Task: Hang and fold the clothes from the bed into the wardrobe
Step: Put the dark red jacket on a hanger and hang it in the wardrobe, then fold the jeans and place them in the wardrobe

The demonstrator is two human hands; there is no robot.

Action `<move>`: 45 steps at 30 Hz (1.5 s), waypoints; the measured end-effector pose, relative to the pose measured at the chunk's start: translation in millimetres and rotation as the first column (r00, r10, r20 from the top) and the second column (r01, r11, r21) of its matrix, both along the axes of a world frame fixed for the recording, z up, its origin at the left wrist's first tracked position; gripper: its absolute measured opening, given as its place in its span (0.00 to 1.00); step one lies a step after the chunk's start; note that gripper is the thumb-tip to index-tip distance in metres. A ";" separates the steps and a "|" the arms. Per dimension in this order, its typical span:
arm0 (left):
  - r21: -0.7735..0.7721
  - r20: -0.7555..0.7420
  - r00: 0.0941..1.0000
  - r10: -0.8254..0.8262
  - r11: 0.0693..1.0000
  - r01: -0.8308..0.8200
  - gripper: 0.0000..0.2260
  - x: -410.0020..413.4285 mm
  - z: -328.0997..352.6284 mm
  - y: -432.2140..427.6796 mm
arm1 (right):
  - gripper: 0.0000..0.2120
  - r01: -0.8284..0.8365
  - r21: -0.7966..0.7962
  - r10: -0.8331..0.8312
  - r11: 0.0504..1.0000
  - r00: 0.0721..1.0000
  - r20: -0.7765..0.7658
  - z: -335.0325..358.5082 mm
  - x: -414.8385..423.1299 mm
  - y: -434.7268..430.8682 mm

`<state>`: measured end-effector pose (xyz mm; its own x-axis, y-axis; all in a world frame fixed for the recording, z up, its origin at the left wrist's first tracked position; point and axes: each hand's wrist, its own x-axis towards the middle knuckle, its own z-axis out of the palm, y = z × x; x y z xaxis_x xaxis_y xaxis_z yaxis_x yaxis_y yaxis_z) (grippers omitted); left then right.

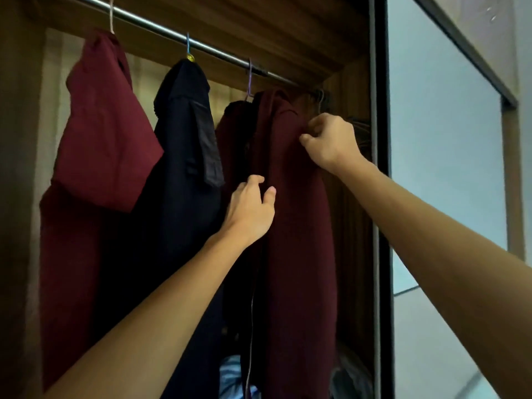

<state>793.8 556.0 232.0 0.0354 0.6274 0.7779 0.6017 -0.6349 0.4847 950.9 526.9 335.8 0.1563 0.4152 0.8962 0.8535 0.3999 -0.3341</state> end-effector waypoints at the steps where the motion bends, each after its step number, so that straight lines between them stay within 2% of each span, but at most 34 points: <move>1: 0.017 -0.015 1.000 -0.017 1.000 0.017 0.19 2.6 -7.3 -10.4 | 0.18 0.018 -0.036 -0.017 0.999 1.000 0.020 -11.3 3.5 -12.6; 4: 0.020 -0.117 0.991 -0.067 0.997 0.070 0.15 13.6 -29.8 -41.7 | 0.15 0.078 -0.132 -0.070 0.988 0.995 0.069 -50.5 16.3 -50.6; 8: -0.163 -0.250 0.946 -0.205 0.972 0.168 0.14 26.5 -70.7 -79.0 | 0.16 0.180 -0.321 -0.144 0.930 0.981 0.133 -111.9 45.1 -98.4; 11: -0.230 -0.310 0.914 -0.263 0.953 0.196 0.14 38.3 -105.7 -101.5 | 0.15 0.188 -0.436 -0.165 0.880 0.982 0.089 -157.6 71.7 -142.4; 16: -0.349 -0.331 0.857 -0.394 0.895 0.277 0.14 71.7 -155.2 -154.3 | 0.15 0.242 -0.502 -0.245 0.830 0.968 0.062 -222.5 110.0 -232.0; 23: -0.420 -0.388 0.725 -0.570 0.809 0.412 0.12 136.9 -211.5 -259.3 | 0.17 0.409 -0.543 -0.427 0.733 0.899 0.101 -293.3 147.1 -385.8; 30: -0.474 -0.396 0.544 -0.740 0.672 0.569 0.13 204.6 -240.8 -405.7 | 0.19 0.519 -0.639 -0.596 0.567 0.795 0.117 -335.9 172.9 -563.2; 34: -0.517 -0.419 0.405 -0.813 0.580 0.630 0.13 243.6 -257.4 -499.7 | 0.20 0.576 -0.662 -0.695 0.479 0.710 0.115 -349.1 182.0 -672.5; 40: -0.541 -0.470 0.199 -0.860 0.459 0.705 0.14 294.3 -275.5 -626.0 | 0.21 0.657 -0.682 -0.827 0.322 0.545 0.135 -367.9 183.9 -819.9; 45: -0.570 -0.479 -0.019 -0.878 0.294 0.767 0.15 336.1 -277.0 -721.4 | 0.21 0.689 -0.700 -0.928 0.190 0.358 0.100 -383.8 176.9 -924.6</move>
